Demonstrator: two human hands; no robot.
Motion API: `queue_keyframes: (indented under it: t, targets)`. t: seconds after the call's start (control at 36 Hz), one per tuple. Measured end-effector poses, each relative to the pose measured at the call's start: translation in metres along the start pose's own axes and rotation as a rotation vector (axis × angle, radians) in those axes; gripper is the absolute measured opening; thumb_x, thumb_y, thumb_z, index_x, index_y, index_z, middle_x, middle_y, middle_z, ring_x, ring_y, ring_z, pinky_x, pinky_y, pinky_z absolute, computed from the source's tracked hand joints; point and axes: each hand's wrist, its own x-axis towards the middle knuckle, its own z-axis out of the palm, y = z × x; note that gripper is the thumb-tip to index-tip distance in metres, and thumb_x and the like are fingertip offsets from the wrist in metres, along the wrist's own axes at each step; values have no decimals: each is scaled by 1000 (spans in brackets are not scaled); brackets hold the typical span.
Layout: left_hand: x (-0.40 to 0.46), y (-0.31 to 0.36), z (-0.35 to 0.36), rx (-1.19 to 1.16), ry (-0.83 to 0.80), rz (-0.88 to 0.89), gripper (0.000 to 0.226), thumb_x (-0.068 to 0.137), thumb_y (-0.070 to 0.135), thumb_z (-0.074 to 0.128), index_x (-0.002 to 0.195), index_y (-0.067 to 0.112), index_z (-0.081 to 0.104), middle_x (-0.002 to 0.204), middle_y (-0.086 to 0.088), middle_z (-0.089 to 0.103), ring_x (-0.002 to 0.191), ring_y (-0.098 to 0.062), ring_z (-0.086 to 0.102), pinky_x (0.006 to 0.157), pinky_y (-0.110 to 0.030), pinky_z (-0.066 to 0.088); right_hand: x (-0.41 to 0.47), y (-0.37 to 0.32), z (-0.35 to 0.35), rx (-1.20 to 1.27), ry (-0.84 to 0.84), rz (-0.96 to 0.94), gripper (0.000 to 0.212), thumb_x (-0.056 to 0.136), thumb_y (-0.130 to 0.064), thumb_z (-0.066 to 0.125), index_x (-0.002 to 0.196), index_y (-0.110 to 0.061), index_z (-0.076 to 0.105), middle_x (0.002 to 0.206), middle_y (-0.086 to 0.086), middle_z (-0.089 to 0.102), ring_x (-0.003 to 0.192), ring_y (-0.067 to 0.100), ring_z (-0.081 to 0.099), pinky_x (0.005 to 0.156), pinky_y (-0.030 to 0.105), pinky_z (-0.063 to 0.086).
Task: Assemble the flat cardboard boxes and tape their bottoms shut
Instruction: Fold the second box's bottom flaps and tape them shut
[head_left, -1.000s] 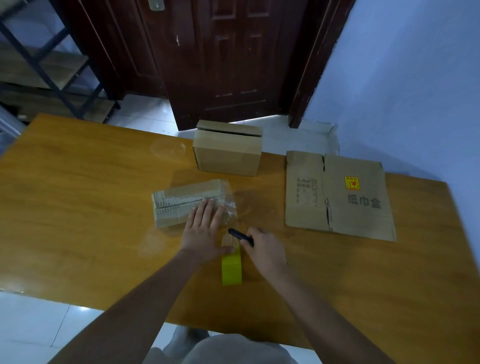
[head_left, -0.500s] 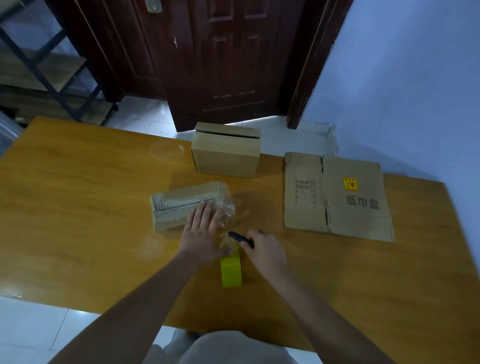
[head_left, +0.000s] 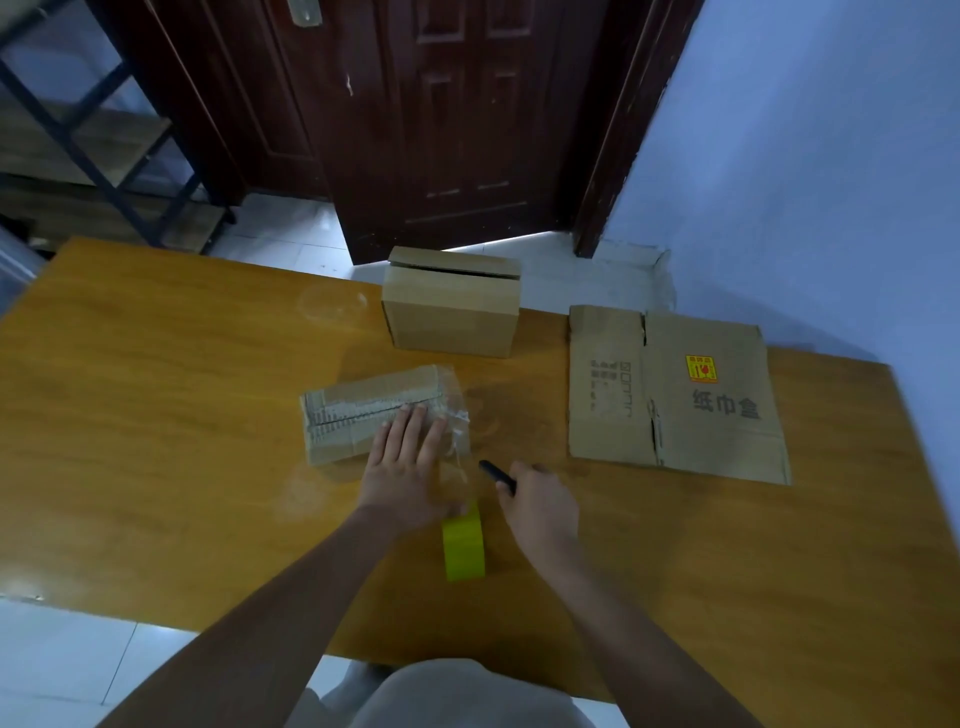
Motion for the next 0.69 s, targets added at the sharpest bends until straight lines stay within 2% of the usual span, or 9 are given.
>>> queue_keyframes:
  t: [0.11,0.17,0.28,0.33,0.42,0.47,0.53,0.64,0.69]
  targets:
    - [1,0,1,-21,-22,-18,119,69,86,40,129,24,-43,141,0,-43,132,-20,-40,99,-36,-35,1,35,5,-6,-16,119,22,98,-32,46,103,-13,57,85,-1,52,64,15,51,43,21,35]
    - [2,-1,1,-26,-32,-15,118,69,86,39,129,24,-43,140,0,-43,131,-21,-40,98,-35,-36,0,57,14,-5,-56,182,23,99,-31,44,111,-14,55,90,0,54,70,17,54,51,26,44]
    - [3,-1,1,-27,-31,-10,118,68,87,38,130,25,-42,140,-1,-43,131,-21,-40,98,-35,-36,-8,91,38,-13,-122,279,28,100,-22,40,128,-20,44,108,2,56,86,20,58,63,32,47]
    - [3,-2,1,-20,-34,-4,118,68,88,36,129,25,-43,140,-2,-44,132,-22,-40,97,-35,-37,-10,98,47,-57,-129,277,30,99,-23,43,129,-20,44,114,1,55,100,21,57,74,34,52]
    - [3,-2,2,-29,-28,6,118,68,88,35,129,25,-44,140,-3,-45,133,-22,-40,96,-34,-38,-7,93,54,-73,-75,297,32,99,-25,44,129,-15,45,130,4,44,119,24,45,93,38,48]
    - [3,-2,2,-32,-12,10,117,69,88,35,129,23,-43,139,-3,-45,132,-22,-40,95,-34,-38,-3,77,52,27,-7,288,35,98,-30,45,129,-13,45,134,6,40,122,25,42,96,39,45]
    - [3,-3,4,-43,4,16,117,68,88,34,131,23,-41,140,-3,-44,132,-22,-40,95,-34,-39,3,55,49,196,14,220,43,96,-39,49,130,-13,47,135,6,39,123,23,43,98,34,43]
    - [6,-5,10,-50,39,41,114,54,92,7,131,27,-46,145,-4,-39,134,-22,-38,99,-34,-37,12,5,44,657,-152,197,48,92,-44,55,131,-17,49,131,-3,47,122,17,47,100,30,39]
    - [7,-7,13,-55,53,44,113,55,91,7,132,27,-44,146,-5,-36,136,-22,-37,101,-35,-35,16,-9,48,794,-243,220,42,92,-41,57,125,-15,55,124,-1,56,116,18,53,96,30,42]
